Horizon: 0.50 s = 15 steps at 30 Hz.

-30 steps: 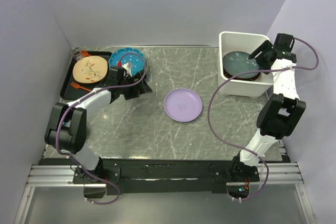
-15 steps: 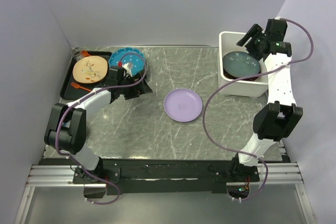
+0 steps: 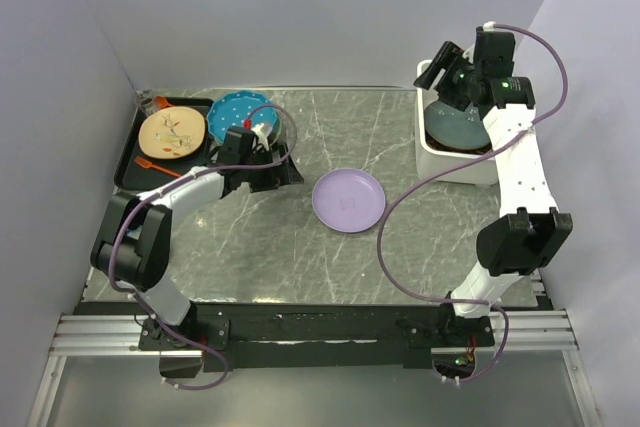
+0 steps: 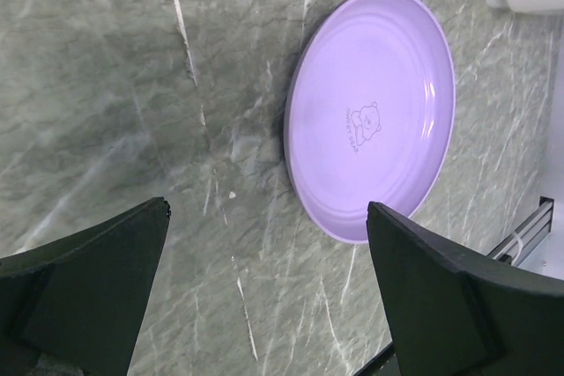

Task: Place the plates into the plastic bin on the countertop
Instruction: Pick up the plate at the center of the board.

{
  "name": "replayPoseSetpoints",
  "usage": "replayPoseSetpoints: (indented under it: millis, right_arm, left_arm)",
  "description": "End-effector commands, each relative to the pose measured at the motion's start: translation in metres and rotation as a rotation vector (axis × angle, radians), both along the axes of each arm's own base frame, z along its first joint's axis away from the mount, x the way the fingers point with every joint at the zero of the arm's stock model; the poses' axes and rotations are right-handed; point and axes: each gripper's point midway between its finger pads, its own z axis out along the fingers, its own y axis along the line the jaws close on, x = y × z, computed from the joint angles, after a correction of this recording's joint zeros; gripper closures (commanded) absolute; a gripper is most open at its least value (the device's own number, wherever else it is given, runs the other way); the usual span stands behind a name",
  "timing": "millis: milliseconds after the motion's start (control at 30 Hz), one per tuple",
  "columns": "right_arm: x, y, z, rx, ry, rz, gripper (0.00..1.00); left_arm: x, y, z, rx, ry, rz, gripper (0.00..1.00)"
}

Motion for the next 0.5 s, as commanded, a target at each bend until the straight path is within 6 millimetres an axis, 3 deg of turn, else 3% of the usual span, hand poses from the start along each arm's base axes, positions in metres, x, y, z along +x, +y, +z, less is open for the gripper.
replayPoseSetpoints:
  millis: [0,467]
  right_arm:
    - [-0.021,0.019,0.024,-0.007,-0.052,0.066,0.21]
    - [-0.043,0.072,-0.007,0.033,0.014,0.212,0.22]
  left_arm:
    - [0.011,-0.010,0.007,0.023,-0.049,-0.020,0.01]
    - [0.010,-0.037,-0.019,0.070,0.000,-0.084,0.13]
